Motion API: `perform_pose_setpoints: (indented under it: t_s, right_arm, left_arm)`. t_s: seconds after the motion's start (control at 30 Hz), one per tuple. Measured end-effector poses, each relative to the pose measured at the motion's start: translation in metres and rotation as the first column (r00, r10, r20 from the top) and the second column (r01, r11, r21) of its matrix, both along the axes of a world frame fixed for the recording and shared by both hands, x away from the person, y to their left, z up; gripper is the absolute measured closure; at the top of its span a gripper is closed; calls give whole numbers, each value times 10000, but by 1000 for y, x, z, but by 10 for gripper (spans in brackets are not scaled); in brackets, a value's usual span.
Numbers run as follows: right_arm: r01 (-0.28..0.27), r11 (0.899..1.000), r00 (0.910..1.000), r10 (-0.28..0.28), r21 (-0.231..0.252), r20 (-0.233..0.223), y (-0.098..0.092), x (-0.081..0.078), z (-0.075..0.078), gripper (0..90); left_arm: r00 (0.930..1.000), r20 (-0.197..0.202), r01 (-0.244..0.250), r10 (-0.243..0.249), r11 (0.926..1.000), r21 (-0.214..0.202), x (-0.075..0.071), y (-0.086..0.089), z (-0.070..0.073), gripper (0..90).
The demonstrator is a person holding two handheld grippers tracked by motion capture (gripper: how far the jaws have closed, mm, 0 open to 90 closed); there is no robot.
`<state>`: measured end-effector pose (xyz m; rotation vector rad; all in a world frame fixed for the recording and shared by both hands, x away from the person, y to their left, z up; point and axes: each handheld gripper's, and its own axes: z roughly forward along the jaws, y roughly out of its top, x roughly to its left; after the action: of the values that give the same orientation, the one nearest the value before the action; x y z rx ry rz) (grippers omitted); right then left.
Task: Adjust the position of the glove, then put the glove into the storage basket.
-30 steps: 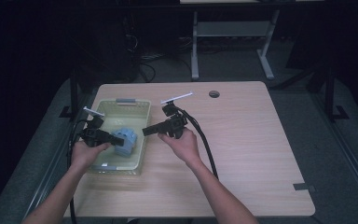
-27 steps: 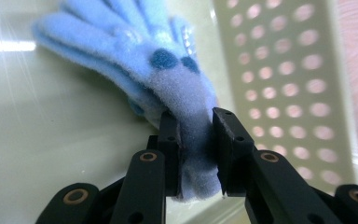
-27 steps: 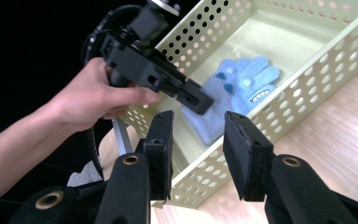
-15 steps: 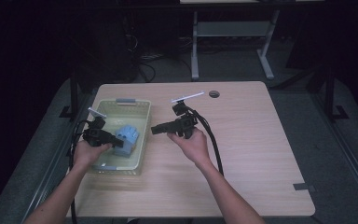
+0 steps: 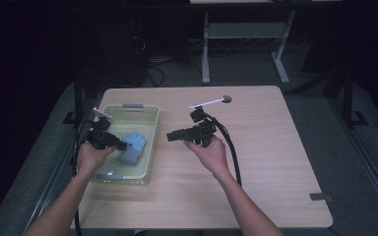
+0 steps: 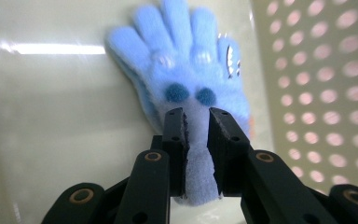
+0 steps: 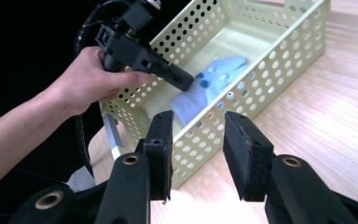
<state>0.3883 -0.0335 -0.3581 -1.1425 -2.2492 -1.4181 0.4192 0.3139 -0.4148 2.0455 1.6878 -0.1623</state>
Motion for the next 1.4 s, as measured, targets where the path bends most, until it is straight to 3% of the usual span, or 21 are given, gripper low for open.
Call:
perform_pose_setpoints:
  t_s: [0.1,0.2,0.43,0.63,0.7,0.9,1.2,1.4]
  right_arm:
    - [-7,10000,10000,7,-68,-36,-4,0,-1,624]
    - [20,10000,10000,-20,-47,-83,-9,0,-3,625]
    - [223,9998,9997,-223,-19,-99,-20,-1,-3,608]
    - [455,9990,9988,-456,-35,-187,-32,-3,-3,572]
    - [554,9984,9982,-555,-61,-218,-36,-3,-3,562]
    - [847,9964,9962,-848,-51,-216,-49,-5,-2,530]
    - [1044,9945,9937,-1045,-60,-415,-61,-4,-5,497]
    - [1207,9926,9914,-1212,-123,-497,-70,-4,-7,472]
  left_arm:
    - [9996,-231,188,-180,9993,333,2,-3,-7,754]
    - [9998,-164,154,-150,9996,233,2,-3,-5,731]
    - [9961,880,120,-59,9976,-686,-7,4,22,668]
    - [9916,1280,354,-208,9929,-1131,-13,3,31,592]
    - [9894,1445,365,-150,9884,-1471,-14,3,33,563]
    - [9851,1717,473,-131,9793,-1967,-17,-1,37,506]
    - [9790,2031,658,-162,9686,-2398,-19,-7,42,440]
    - [9710,2368,906,-313,9657,-2435,-23,-13,49,401]
